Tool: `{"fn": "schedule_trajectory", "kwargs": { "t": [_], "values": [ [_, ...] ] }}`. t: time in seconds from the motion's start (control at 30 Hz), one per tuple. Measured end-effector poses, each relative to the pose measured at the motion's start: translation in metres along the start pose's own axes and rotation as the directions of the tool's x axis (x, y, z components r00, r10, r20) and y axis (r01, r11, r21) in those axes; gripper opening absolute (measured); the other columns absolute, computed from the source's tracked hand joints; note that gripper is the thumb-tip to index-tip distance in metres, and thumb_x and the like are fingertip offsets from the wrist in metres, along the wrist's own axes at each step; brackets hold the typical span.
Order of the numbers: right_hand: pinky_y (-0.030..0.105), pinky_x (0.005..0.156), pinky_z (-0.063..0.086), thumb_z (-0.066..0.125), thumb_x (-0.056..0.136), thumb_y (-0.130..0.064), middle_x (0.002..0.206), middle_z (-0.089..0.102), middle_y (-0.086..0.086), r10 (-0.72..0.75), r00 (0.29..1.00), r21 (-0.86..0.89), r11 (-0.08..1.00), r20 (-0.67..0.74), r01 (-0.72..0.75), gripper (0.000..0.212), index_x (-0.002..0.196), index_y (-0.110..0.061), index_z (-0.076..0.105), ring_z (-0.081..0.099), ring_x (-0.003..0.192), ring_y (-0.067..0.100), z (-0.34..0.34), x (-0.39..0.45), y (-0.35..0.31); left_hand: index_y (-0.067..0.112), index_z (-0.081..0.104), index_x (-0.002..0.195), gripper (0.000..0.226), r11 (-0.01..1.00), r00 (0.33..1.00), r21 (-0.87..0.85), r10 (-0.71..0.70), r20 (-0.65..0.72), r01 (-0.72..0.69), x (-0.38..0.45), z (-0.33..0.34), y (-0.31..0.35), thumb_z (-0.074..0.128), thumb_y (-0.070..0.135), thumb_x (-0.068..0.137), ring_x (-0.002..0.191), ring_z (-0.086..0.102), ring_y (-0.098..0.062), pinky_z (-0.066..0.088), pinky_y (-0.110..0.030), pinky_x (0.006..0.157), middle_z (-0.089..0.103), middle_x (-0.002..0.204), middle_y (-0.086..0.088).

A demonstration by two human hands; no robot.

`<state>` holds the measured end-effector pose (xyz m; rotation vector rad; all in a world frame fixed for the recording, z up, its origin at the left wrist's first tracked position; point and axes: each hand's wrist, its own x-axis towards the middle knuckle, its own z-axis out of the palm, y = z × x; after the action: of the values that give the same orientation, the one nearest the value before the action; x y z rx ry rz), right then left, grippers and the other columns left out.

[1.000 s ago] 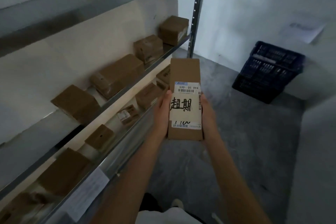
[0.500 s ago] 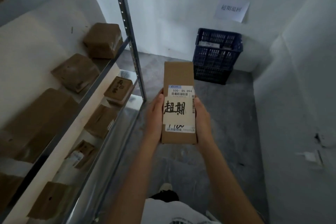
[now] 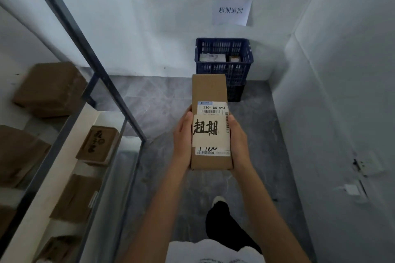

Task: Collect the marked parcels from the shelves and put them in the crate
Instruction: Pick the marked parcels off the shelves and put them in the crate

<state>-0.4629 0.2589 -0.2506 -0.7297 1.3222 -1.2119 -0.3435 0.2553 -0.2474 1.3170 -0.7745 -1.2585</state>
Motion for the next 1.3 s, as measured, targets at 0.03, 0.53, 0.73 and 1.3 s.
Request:
{"fn": "schedule_trajectory", "kwargs": {
  "t": [0.03, 0.53, 0.73, 1.3],
  "values": [
    [0.043, 0.089, 0.056, 0.048, 0.098, -0.041, 0.105, 0.074, 0.003, 0.007, 1.000, 0.001, 1.000, -0.011, -0.007, 0.036, 0.119, -0.021, 0.067, 0.070, 0.099, 0.023, -0.004, 0.018, -0.005, 0.017, 0.060, 0.127, 0.039, 1.000, 1.000, -0.004, -0.008, -0.013, 0.008, 0.016, 0.012, -0.001, 0.044, 0.038, 0.098, 0.080, 0.069, -0.015, 0.055, -0.021, 0.063, 0.073, 0.096, -0.009],
    [0.049, 0.090, 0.055, 0.052, 0.096, -0.037, 0.114, 0.071, 0.004, 0.091, 0.995, -0.003, 0.996, 0.030, -0.091, 0.038, 0.132, -0.026, 0.057, 0.070, 0.101, 0.023, -0.039, 0.262, -0.061, 0.015, 0.059, 0.127, 0.039, 0.993, 0.993, 0.016, -0.116, -0.015, 0.117, 0.233, 0.150, -0.010, 0.043, 0.036, 0.099, 0.085, 0.069, -0.028, 0.058, -0.033, 0.069, 0.072, 0.099, -0.017],
    [0.037, 0.080, 0.059, 0.056, 0.095, -0.027, 0.111, 0.072, 0.005, 0.139, 0.990, 0.072, 0.988, -0.005, -0.138, 0.033, 0.128, -0.025, 0.058, 0.071, 0.097, 0.021, -0.023, 0.382, -0.080, 0.015, 0.060, 0.126, 0.038, 0.988, 0.988, 0.007, -0.153, 0.017, 0.153, 0.348, 0.188, -0.005, 0.043, 0.037, 0.099, 0.083, 0.070, -0.023, 0.058, -0.028, 0.065, 0.073, 0.098, -0.013],
    [0.045, 0.092, 0.054, 0.069, 0.087, -0.023, 0.131, 0.058, 0.009, 0.288, 0.900, 0.426, 0.895, -0.327, -0.132, 0.071, 0.143, -0.031, 0.027, 0.062, 0.114, 0.023, -0.028, 0.702, -0.122, 0.018, 0.035, 0.135, 0.073, 0.725, 0.728, -0.112, -0.648, 0.226, 0.680, 0.631, 0.299, -0.007, 0.077, 0.029, 0.077, 0.097, 0.065, -0.023, 0.049, -0.051, 0.093, 0.060, 0.122, -0.011]
  ]
}}
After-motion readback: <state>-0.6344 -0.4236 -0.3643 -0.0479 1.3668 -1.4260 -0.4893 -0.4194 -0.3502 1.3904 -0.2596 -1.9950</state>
